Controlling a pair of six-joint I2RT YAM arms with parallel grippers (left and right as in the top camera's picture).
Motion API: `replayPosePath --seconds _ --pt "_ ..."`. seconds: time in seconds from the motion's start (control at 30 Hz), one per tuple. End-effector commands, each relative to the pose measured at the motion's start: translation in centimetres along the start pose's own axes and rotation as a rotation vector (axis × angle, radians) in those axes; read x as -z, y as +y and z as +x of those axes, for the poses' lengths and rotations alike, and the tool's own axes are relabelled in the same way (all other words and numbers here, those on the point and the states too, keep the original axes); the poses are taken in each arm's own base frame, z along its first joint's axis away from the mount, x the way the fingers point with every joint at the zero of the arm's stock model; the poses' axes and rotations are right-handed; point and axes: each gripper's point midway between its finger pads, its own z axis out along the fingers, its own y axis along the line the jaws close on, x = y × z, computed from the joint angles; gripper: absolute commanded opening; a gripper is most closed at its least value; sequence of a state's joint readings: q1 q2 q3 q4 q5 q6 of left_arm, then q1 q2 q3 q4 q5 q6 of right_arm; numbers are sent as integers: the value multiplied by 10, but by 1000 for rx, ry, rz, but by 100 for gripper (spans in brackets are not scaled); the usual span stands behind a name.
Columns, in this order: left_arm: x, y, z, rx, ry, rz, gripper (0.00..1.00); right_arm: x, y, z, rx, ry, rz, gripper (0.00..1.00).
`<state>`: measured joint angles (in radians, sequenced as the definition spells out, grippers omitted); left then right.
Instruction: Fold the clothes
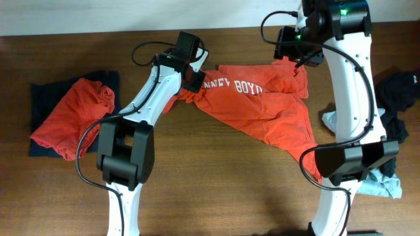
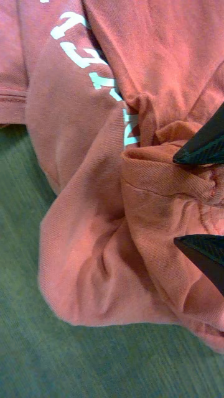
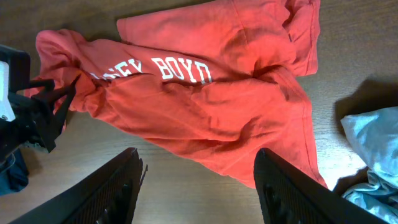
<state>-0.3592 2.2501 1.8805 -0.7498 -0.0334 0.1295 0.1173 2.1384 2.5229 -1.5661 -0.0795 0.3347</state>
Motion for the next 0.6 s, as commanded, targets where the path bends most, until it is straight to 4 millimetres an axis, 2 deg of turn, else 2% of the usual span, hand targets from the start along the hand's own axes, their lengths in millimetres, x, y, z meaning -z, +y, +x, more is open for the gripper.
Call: replayPosePath --seconds 0.0,0.2,0.37,0.47,0.5,0.57 --pt "-1 -4 -2 8 0 13 37 21 0 -4 12 -54 -4 61" --pt "-2 -5 -1 7 8 14 37 21 0 -3 12 -53 -4 61" --pt "-10 -7 5 5 27 20 18 21 0 -3 12 -53 -4 61" --pt "-13 -7 7 5 34 21 1 21 0 -3 11 -53 -4 61" --pt "-13 -7 8 1 38 17 1 21 0 -3 11 -52 -4 61" --pt "2 8 4 -4 38 -60 1 21 0 -2 11 -50 -3 61"
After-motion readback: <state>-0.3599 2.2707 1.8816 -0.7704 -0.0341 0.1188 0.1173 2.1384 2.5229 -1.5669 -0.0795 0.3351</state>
